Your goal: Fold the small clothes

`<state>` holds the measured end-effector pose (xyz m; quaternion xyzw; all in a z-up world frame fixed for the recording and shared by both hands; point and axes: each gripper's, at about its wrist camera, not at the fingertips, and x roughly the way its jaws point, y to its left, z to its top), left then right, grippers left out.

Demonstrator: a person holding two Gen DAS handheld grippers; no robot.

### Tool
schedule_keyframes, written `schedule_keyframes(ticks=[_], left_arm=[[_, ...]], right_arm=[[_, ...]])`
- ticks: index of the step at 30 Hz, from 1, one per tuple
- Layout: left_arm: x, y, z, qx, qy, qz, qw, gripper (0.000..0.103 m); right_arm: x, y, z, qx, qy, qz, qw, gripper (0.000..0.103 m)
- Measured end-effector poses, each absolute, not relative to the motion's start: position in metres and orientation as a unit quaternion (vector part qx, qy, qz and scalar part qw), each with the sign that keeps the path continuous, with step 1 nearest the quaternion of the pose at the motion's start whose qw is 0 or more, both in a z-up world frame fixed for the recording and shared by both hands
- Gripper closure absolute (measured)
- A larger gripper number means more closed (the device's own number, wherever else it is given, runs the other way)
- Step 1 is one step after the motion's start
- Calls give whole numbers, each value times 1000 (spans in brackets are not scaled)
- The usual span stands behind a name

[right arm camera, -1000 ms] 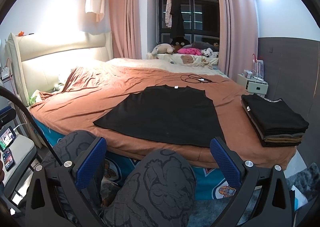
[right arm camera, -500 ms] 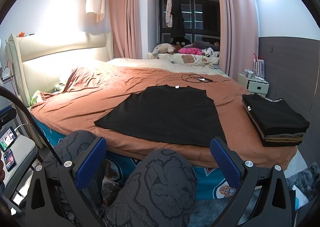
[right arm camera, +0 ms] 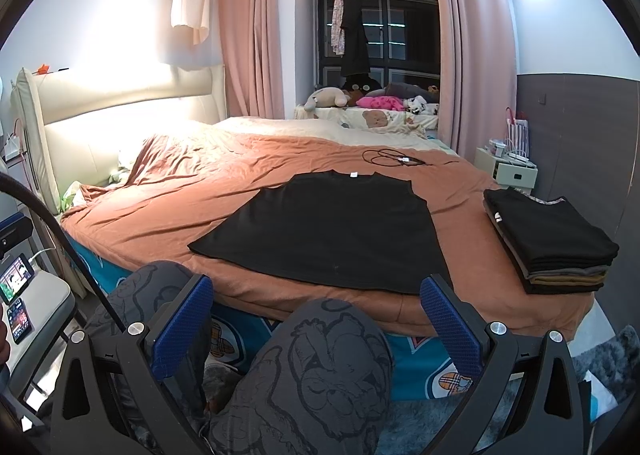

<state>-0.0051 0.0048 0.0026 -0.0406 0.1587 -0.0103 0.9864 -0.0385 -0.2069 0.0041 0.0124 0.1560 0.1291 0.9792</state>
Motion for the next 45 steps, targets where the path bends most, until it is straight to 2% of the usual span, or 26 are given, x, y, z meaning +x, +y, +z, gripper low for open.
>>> schedule_keyframes(ticks=[26, 36, 45], left_arm=[[24, 10, 1, -39, 159, -7, 987, 0], [86, 31, -22, -57, 201, -25, 978, 1], [155, 36, -51, -67, 259, -44, 963, 11]], right_arm=[[-12, -208, 2, 23, 166, 113, 979, 0], [41, -210, -4, 38, 203, 85, 975, 0], [91, -213, -6, 68, 237, 33, 969, 0]])
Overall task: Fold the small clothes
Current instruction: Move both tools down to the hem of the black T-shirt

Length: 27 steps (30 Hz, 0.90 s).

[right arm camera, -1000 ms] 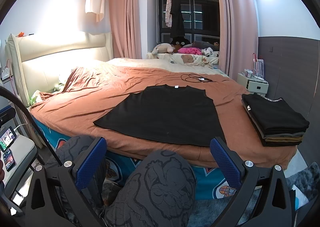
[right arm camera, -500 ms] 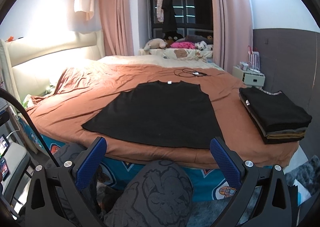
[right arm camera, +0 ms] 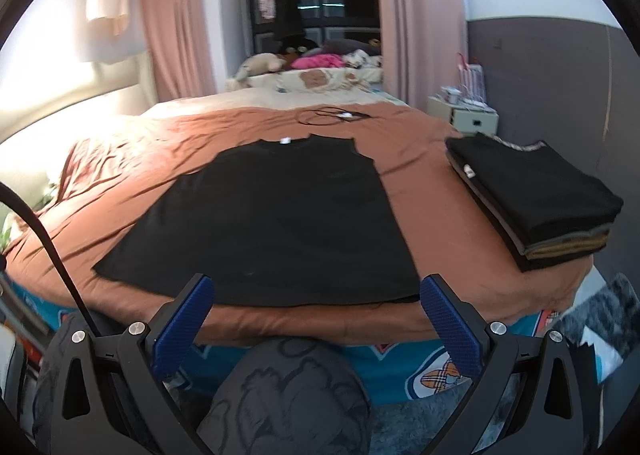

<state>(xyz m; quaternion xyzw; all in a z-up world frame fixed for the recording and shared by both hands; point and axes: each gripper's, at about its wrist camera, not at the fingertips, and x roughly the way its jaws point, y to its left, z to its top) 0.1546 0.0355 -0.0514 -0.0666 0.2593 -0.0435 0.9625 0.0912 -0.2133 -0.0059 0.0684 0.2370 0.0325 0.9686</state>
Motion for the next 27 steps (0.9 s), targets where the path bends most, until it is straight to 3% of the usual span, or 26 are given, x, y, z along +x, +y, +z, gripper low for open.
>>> schedule_keyframes(ticks=[4, 6, 9, 15, 19, 24, 27], left_arm=[[182, 41, -67, -77, 289, -48, 953, 17], [196, 41, -74, -78, 310, -50, 946, 21], [214, 38, -82, -73, 330, -52, 940, 22], [253, 31, -104, -74, 367, -51, 926, 33], [271, 30, -117, -79, 389, -46, 916, 37], [291, 33, -134, -84, 420, -35, 903, 44], [302, 36, -141, -88, 432, -29, 897, 44]], right_arm=[[112, -216, -11, 86, 258, 14, 962, 0], [122, -217, -13, 90, 272, 10, 958, 12], [133, -223, -19, 111, 286, 4, 952, 20], [154, -244, -31, 152, 315, -6, 937, 33], [171, -253, -37, 175, 333, -6, 926, 34], [200, -265, -39, 203, 345, 14, 916, 51], [214, -272, -41, 222, 351, 32, 909, 55]])
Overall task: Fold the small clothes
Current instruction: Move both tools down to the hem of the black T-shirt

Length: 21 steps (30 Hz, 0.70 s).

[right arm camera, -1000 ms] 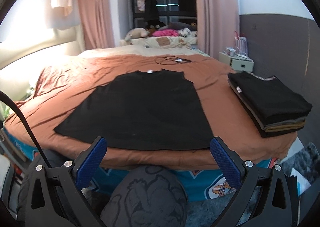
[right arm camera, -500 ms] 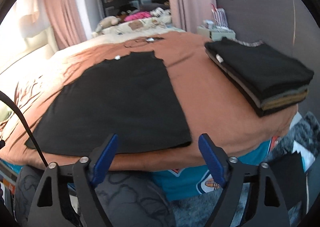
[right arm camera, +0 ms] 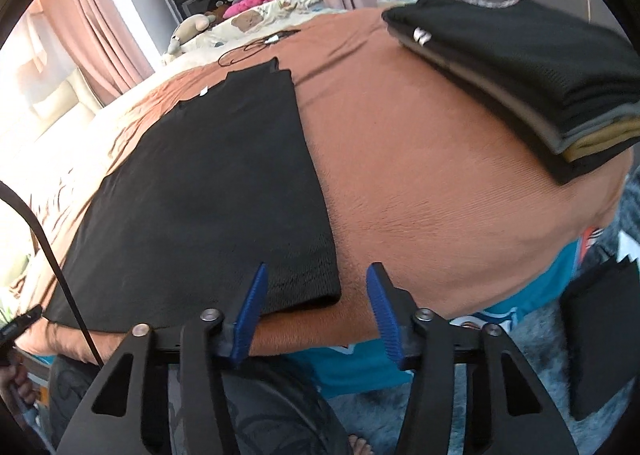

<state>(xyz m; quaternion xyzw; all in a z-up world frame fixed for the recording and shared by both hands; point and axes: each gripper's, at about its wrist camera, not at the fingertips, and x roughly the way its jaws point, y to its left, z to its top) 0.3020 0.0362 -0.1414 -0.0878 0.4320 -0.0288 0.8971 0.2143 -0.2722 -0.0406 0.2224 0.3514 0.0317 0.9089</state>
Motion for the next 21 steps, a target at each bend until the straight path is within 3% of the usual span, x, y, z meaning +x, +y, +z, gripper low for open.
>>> schedule_keyframes(ticks=[7, 12, 16, 21], left_arm=[[319, 43, -158, -100, 457, -19, 884, 52], [322, 47, -159, -121, 456, -24, 881, 53], [322, 50, -158, -143, 463, -38, 874, 65], [318, 61, -159, -186, 467, -49, 863, 71]], right_arm=[[232, -289, -31, 272, 345, 62, 896, 55], [235, -310, -28, 322, 348, 93, 875, 67], [232, -321, -30, 343, 351, 103, 866, 68], [221, -347, -57, 369, 348, 115, 854, 70]])
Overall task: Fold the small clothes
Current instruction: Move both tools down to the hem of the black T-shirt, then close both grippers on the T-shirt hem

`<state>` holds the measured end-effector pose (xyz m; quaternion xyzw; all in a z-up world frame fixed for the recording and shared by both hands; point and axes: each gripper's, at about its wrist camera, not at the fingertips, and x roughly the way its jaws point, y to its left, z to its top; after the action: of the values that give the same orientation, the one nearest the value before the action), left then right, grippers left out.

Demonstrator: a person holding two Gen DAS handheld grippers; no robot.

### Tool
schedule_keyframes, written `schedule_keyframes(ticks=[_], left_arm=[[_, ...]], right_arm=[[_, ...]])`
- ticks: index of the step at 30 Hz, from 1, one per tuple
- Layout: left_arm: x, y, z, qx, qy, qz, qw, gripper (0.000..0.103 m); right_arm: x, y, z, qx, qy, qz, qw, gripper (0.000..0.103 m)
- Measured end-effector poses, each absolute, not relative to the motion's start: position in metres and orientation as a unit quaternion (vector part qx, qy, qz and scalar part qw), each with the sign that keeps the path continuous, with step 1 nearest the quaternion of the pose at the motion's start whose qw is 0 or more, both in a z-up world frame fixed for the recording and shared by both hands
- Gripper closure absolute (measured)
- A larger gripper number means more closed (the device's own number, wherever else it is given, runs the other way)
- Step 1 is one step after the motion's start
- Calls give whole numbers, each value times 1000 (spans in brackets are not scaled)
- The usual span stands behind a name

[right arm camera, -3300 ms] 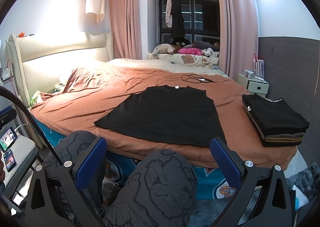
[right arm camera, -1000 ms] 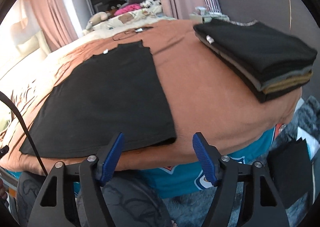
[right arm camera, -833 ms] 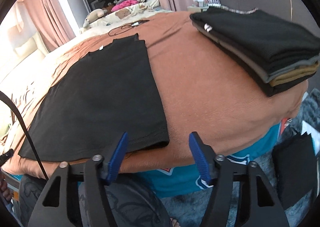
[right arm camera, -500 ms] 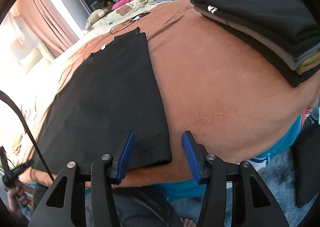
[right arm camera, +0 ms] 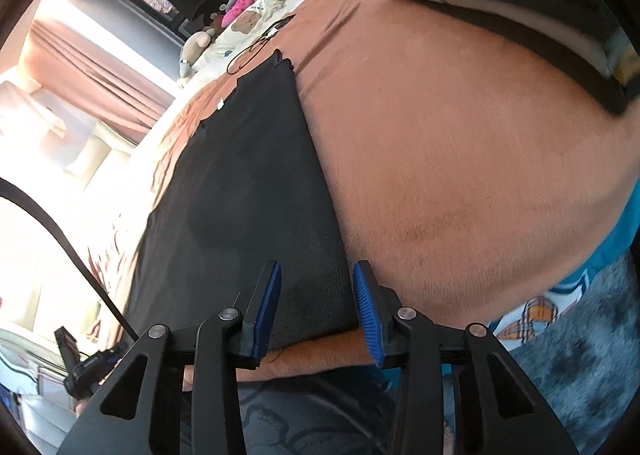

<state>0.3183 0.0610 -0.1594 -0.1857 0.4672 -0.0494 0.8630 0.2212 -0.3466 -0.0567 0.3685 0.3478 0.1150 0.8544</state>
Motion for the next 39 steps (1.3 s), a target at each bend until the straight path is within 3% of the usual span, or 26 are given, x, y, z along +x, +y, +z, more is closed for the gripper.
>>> schedule_keyframes(ticks=[2, 4, 6, 8, 21, 39], left_arm=[[318, 63, -161, -194, 465, -50, 862, 74], [318, 70, -163, -210, 464, -41, 860, 89], [317, 78, -163, -232, 461, -41, 856, 98], [314, 83, -161, -253, 454, -45, 853, 98], [281, 91, -114, -273, 393, -64, 876, 99], [193, 114, -53, -291, 318, -93, 898, 99]], right_arm=[[226, -359, -67, 378, 347, 117, 850, 73], [229, -361, -69, 383, 349, 113, 848, 80], [230, -364, -71, 382, 356, 103, 847, 97], [230, -361, -70, 389, 358, 101, 843, 101], [202, -344, -25, 373, 317, 111, 865, 102], [108, -354, -8, 371, 252, 144, 882, 102]])
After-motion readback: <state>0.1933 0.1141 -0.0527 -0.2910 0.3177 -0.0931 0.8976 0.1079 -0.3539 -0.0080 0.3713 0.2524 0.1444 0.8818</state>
